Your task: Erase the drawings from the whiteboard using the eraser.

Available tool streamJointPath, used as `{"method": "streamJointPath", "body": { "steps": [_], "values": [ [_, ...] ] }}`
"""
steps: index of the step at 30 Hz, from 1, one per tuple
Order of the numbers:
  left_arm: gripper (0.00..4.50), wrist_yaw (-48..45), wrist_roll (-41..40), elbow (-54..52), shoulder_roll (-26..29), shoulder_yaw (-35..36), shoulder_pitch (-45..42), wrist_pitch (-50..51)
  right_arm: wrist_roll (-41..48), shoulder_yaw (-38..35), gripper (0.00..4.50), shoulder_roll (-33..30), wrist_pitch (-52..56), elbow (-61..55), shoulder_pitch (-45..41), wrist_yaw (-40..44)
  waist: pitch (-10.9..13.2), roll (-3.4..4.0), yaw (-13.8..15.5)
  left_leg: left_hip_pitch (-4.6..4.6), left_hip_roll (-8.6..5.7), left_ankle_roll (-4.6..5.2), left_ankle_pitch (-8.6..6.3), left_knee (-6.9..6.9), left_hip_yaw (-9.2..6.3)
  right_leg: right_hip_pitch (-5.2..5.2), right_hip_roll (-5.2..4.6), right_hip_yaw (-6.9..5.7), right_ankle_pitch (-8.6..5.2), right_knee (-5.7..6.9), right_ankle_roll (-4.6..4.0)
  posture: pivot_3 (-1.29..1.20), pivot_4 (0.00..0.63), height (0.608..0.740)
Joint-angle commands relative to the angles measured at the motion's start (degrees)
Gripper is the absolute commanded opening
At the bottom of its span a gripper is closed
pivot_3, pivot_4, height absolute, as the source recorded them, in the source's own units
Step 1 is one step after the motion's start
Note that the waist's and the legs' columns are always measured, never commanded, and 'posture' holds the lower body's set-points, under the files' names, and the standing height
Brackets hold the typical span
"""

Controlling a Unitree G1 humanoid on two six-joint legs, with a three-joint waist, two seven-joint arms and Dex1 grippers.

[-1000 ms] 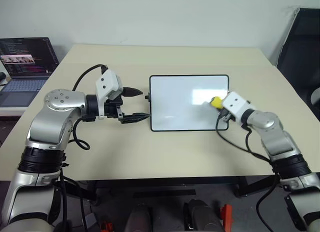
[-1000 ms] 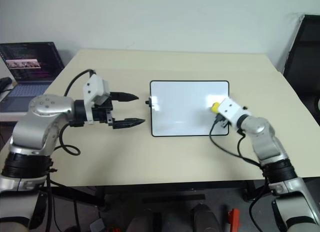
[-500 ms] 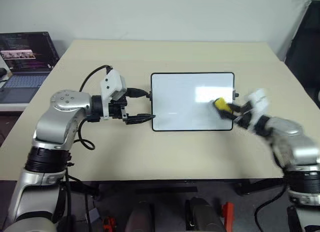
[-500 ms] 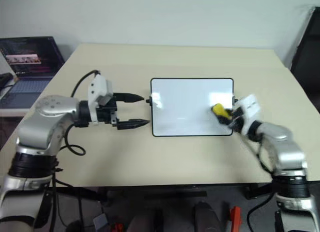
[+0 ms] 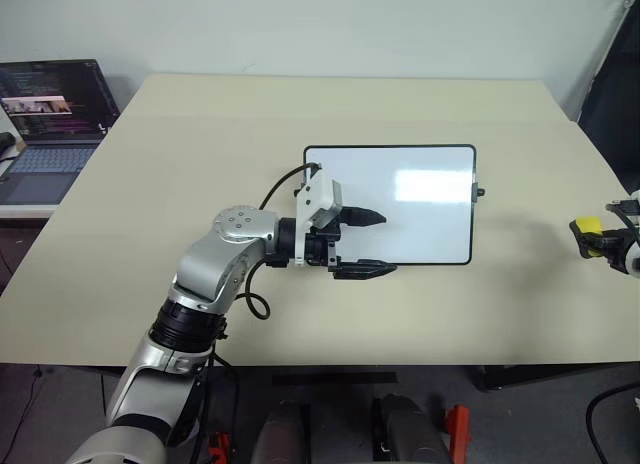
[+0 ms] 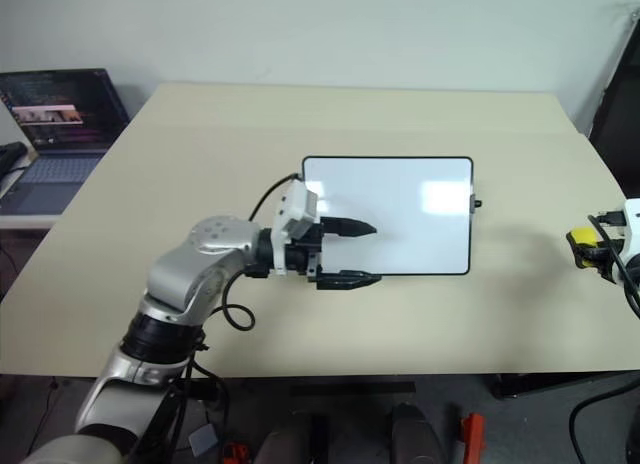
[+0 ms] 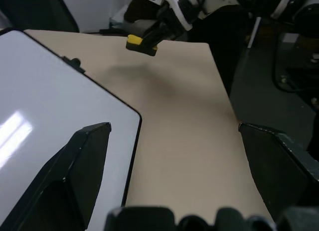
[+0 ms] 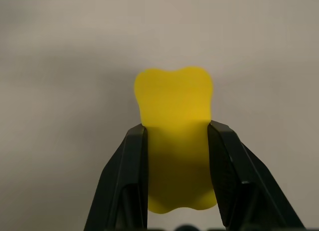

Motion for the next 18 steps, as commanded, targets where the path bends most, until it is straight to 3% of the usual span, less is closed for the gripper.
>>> {"method": "streamJointPath", "body": {
  "steps": [1,9,18],
  "values": [
    [4.5,0.26,-0.84,-2.64,0.1,0.68,-1.25,0.18,-1.89,2.16,1.3,-1.32,-4.98,5.13,-3.58,2.78,-0.01,0.02,-0.41,0.07,0.0,0.0,0.0,0.0,0.0,0.03,0.02,0.01,-0.01,0.04,0.0,0.0,0.15,0.74],
    [4.5,0.82,-1.42,-4.91,1.36,1.5,0.44,1.57,-3.48,5.56,1.3,-1.87,-8.84,11.81,-6.37,8.55,-0.02,0.04,-0.34,0.13,-0.01,-0.01,0.01,0.03,0.06,0.15,-0.02,0.06,-0.01,0.01,0.02,0.0,0.15,0.74],
    [4.5,1.34,-1.67,-5.17,2.01,1.58,0.49,1.84,-4.2,5.72,1.3,-1.06,-6.72,13.59,-8.03,8.88,-0.02,0.05,-0.26,0.14,-0.01,-0.02,0.01,0.05,0.05,0.15,-0.02,0.06,-0.01,0.04,0.02,0.0,0.15,0.74]
  ]
}}
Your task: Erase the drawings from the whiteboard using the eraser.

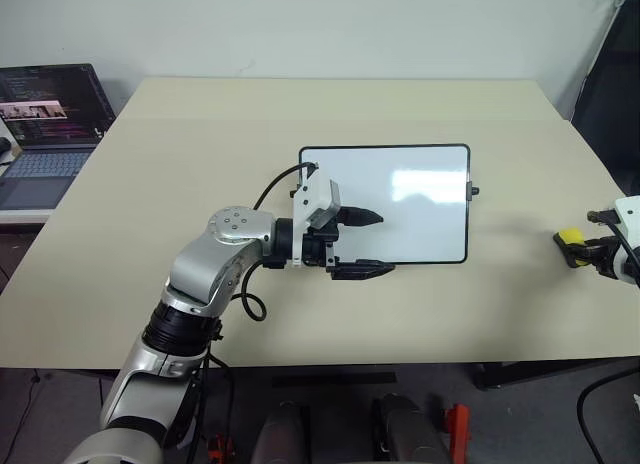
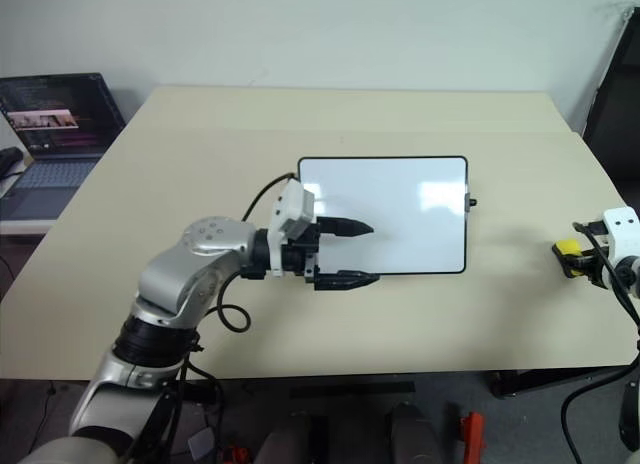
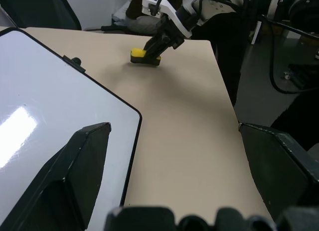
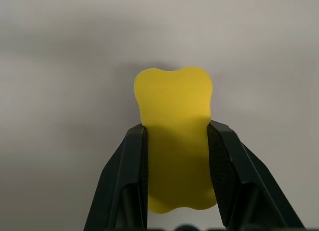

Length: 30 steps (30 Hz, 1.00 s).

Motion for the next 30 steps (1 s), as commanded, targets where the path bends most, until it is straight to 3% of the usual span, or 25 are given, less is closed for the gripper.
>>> {"method": "streamJointPath", "body": {
  "steps": [1,9,13,16,19,21,27,30],
  "values": [
    [4.5,0.1,-0.77,-2.15,0.38,0.96,-0.76,-0.34,1.22,-1.68,1.65,-0.69,1.75,-0.99,-1.95,0.38,0.0,0.01,0.0,0.0,0.0,0.0,0.0,0.0,0.0,0.0,0.0,0.0,0.0,0.01,0.0,0.0,0.15,0.74],
    [4.5,0.09,-0.03,-1.12,1.41,1.43,-0.69,-1.04,2.96,-2.79,4.41,-0.21,4.52,-4.74,-1.28,-0.04,0.0,0.01,0.07,0.0,0.0,0.0,0.0,0.0,-0.01,0.01,0.0,0.0,0.0,0.01,0.0,0.0,0.15,0.74],
    [4.5,3.08,1.72,1.38,2.55,4.5,-1.51,-3.29,3.67,-4.23,4.46,-0.08,3.37,-9.47,0.36,-1.56,-0.01,0.01,0.08,0.02,0.0,0.0,0.0,0.0,-0.02,0.01,0.0,-0.01,0.0,0.02,0.0,0.0,0.15,0.74],
    [4.5,11.85,1.81,3.58,1.32,12.18,-3.06,-5.33,6.22,-8.35,4.46,1.74,2.4,-18.12,2.77,-3.82,0.0,0.01,0.05,0.01,0.0,0.0,0.0,0.02,-0.03,0.01,0.0,-0.01,0.0,0.03,0.0,0.0,0.15,0.74],
    [4.5,20.28,3.89,7.09,1.39,18.18,-3.41,-7.64,8.01,-12.35,4.46,6.44,-2.2,-25.26,5.65,-7.97,-0.01,0.01,-0.05,0.02,0.02,0.0,0.0,0.04,-0.04,0.01,0.0,-0.01,0.01,0.07,0.01,0.0,0.15,0.74],
    [4.5,29.4,7.8,10.69,-1.01,20.64,-1.36,-10.86,9.21,-14.0,4.46,12.73,-7.17,-28.02,9.82,-10.62,-0.08,-0.01,0.09,0.06,0.03,0.0,0.0,0.02,-0.08,0.05,0.01,-0.04,0.01,0.06,0.01,0.0,0.15,0.74],
    [4.5,44.22,17.14,17.72,-7.75,20.3,4.25,-20.83,10.12,-17.65,4.46,20.91,-13.91,-25.97,13.7,-17.4,-0.18,0.04,1.49,0.07,-0.07,-0.05,0.01,0.03,0.01,0.1,-0.16,0.0,0.08,0.05,0.1,0.0,0.15,0.74],
    [4.5,47.1,20.44,21.99,-10.19,18.55,6.89,-26.29,10.61,-17.61,4.46,23.72,-15.96,-25.89,14.92,-19.04,-0.19,0.02,1.73,0.04,-0.12,-0.08,0.03,0.08,0.0,0.12,-0.2,-0.01,0.14,0.0,0.18,0.0,0.15,0.74]
  ]
}}
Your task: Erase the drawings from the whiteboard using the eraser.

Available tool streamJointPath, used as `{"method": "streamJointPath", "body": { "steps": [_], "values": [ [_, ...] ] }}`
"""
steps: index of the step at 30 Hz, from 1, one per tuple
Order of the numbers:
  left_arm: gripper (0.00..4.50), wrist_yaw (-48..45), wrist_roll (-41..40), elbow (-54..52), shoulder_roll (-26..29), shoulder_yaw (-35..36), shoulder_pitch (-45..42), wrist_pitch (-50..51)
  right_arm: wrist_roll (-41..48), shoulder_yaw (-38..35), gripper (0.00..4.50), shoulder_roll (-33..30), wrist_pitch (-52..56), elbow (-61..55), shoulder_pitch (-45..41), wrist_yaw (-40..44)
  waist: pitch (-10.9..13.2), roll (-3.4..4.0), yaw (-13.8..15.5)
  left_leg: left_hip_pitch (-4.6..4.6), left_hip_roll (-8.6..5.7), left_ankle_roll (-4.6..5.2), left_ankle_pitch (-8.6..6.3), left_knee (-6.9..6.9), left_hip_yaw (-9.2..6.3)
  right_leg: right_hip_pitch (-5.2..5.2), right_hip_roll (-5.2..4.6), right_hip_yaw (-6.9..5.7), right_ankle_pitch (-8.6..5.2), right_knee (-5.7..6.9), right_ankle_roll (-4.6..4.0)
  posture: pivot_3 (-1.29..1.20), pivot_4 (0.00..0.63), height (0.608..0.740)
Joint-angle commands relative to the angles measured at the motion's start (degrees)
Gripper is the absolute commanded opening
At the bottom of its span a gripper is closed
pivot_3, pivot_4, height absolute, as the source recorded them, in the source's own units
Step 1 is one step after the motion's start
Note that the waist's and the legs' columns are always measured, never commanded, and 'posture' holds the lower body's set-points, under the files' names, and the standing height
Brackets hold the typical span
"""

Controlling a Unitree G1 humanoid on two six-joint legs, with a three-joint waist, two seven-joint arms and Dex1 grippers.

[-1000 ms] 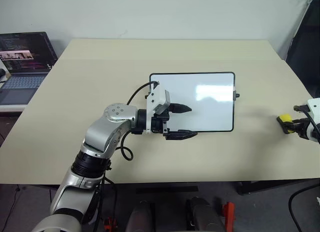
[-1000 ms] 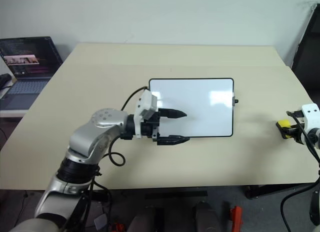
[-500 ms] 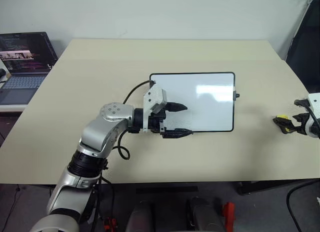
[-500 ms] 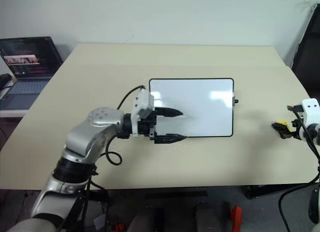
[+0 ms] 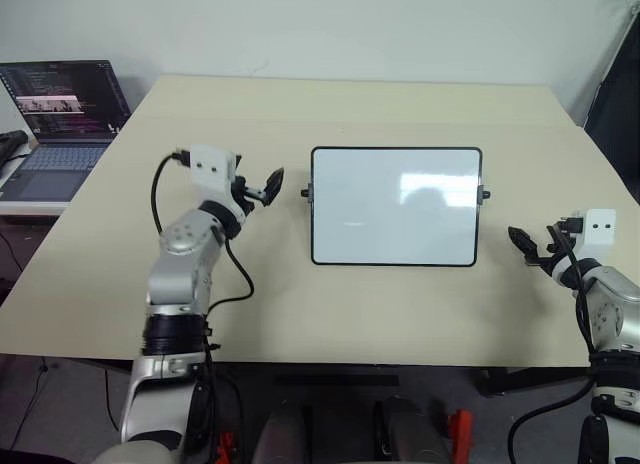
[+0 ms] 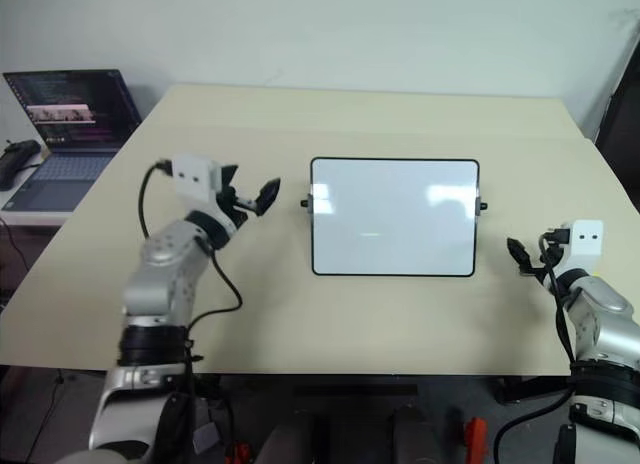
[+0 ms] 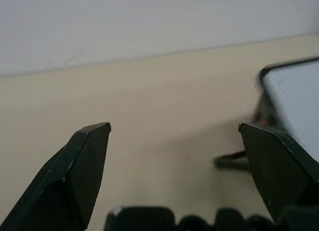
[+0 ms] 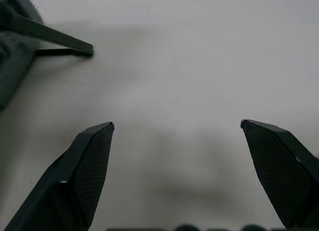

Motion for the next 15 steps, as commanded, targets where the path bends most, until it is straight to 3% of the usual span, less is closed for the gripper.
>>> {"method": "streamJointPath", "body": {
  "steps": [1,15],
  "values": [
    [4.5,3.8,3.33,3.04,-2.18,-1.56,0.68,-6.94,1.49,-1.7,4.46,1.84,-3.5,-1.91,0.96,-2.06,-0.01,-0.02,0.04,0.0,0.0,0.0,0.0,0.0,-0.01,0.0,0.0,-0.02,0.0,0.01,0.0,0.0,0.15,0.74],
    [4.5,7.08,4.9,14.09,-7.76,-3.63,-0.75,-12.74,0.76,0.78,4.46,5.64,-6.8,-1.11,0.58,-6.24,-0.04,0.02,-0.49,0.1,0.05,0.0,0.0,-0.05,0.02,0.02,0.1,0.03,0.01,0.07,-0.02,0.0,0.15,0.74]
  ]
}}
